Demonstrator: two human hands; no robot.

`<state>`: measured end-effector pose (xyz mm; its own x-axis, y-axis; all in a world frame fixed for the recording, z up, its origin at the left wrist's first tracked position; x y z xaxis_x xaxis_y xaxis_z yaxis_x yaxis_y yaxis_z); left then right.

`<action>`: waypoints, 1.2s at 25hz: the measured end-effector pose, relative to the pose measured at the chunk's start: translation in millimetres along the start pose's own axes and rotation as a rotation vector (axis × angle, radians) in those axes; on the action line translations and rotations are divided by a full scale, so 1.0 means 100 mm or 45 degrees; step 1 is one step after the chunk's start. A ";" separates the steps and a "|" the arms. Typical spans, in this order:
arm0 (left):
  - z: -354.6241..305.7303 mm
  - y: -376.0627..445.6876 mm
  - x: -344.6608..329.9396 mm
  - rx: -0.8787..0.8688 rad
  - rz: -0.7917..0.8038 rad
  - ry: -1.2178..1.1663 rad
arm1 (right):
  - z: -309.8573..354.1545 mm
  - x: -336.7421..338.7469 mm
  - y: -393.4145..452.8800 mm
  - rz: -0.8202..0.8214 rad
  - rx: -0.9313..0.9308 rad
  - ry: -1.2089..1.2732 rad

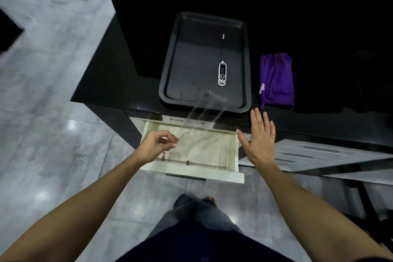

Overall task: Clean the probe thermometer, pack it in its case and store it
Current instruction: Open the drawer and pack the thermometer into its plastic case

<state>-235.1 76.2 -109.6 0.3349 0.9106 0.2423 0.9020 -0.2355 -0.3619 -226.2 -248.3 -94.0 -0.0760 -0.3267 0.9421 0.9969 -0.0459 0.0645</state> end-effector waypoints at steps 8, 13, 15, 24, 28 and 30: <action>-1.04 0.17 0.05 -0.167 0.029 -0.534 | 0.14 0.62 0.50 -0.574 -0.194 1.007; -1.45 0.55 0.06 -0.135 -0.252 -0.688 | 0.49 0.51 1.48 -0.067 -0.328 0.925; -1.53 0.68 0.06 -0.135 -0.375 -0.702 | 0.58 0.40 1.76 0.086 -0.366 0.807; -1.49 0.97 0.01 -0.112 -0.676 -0.662 | 0.81 0.18 2.26 0.236 -0.307 0.185; -1.51 1.05 0.04 -0.134 -0.653 -0.642 | 0.78 0.22 2.25 0.178 -0.329 0.374; -1.53 1.09 0.06 -0.142 -0.624 -0.675 | 0.78 0.23 2.21 0.153 -0.447 0.821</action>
<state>-93.5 3.9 -9.7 -0.2656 0.9558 -0.1259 0.9465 0.2337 -0.2227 -6.0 -192.5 -32.1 -0.0723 -0.8327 0.5490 0.9416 -0.2384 -0.2377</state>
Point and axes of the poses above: each hand's wrist, its own y-axis towards the middle knuckle, its own x-axis out of the back of the hand, z = x × y, the point moved 4 cm from there along y, towards the middle knuckle, and after that the axes turned 4 degrees about y, right-handed, at the moved point
